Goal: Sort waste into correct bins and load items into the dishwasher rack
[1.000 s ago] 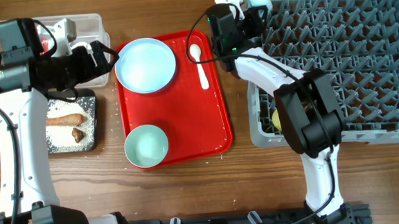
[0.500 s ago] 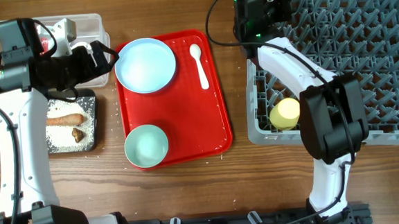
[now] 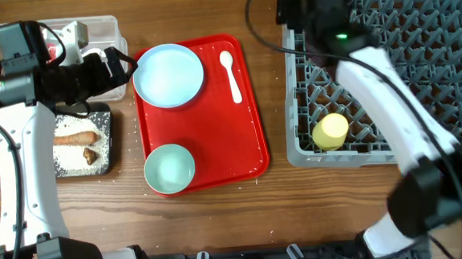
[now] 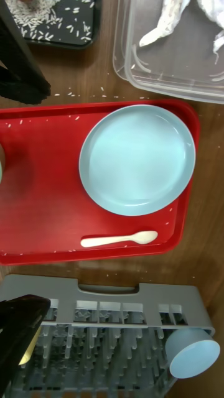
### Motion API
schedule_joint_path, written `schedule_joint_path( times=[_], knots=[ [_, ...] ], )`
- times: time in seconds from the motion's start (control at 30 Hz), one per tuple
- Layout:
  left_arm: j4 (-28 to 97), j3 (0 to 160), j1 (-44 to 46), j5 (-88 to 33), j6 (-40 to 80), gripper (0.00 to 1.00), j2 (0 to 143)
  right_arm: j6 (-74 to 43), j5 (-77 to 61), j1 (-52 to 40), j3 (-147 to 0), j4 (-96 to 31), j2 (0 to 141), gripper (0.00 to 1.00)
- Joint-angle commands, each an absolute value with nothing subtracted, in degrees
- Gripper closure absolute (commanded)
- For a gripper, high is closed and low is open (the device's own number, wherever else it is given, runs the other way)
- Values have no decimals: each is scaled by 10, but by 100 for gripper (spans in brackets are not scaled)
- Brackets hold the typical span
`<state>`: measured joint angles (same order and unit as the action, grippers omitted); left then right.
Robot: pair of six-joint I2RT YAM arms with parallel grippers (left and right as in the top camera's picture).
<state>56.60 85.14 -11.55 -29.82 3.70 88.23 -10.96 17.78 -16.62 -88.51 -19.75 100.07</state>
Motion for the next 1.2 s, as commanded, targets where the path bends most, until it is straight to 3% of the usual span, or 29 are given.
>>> schedule_joint_path(
  times=[0.0, 0.1, 0.13, 0.23, 0.47, 0.73, 1.0, 1.03, 1.1, 1.17],
  knots=[
    [564, 855, -119, -299, 34, 0, 883, -252, 135, -131, -888, -186, 981, 8],
    [564, 855, -119, -299, 34, 0, 883, -384, 113, -81, -888, -183, 1018, 21],
    [564, 855, -119, -299, 34, 0, 883, -451, 58, -50, -888, -166, 1063, 21],
    [564, 855, -119, -299, 34, 0, 883, -501, 34, -35, -888, -133, 1124, 21],
    [564, 855, -119, -299, 34, 0, 883, -511, 34, -33, -888, -80, 1195, 26],
    [564, 855, -119, -299, 34, 0, 883, -503, 34, -33, -888, -66, 1206, 60],
    [564, 855, -119, -299, 34, 0, 883, -494, 22, -33, -888, -81, 1227, 61],
    [564, 855, -119, -299, 34, 0, 883, -494, 18, -33, -888, -77, 1227, 68],
    [564, 855, -119, -299, 34, 0, 883, -492, -1, -33, -888, -66, 1225, 96],
    [564, 855, -119, -299, 34, 0, 883, -481, -1, -33, -888, -64, 1217, 96]
  ],
)
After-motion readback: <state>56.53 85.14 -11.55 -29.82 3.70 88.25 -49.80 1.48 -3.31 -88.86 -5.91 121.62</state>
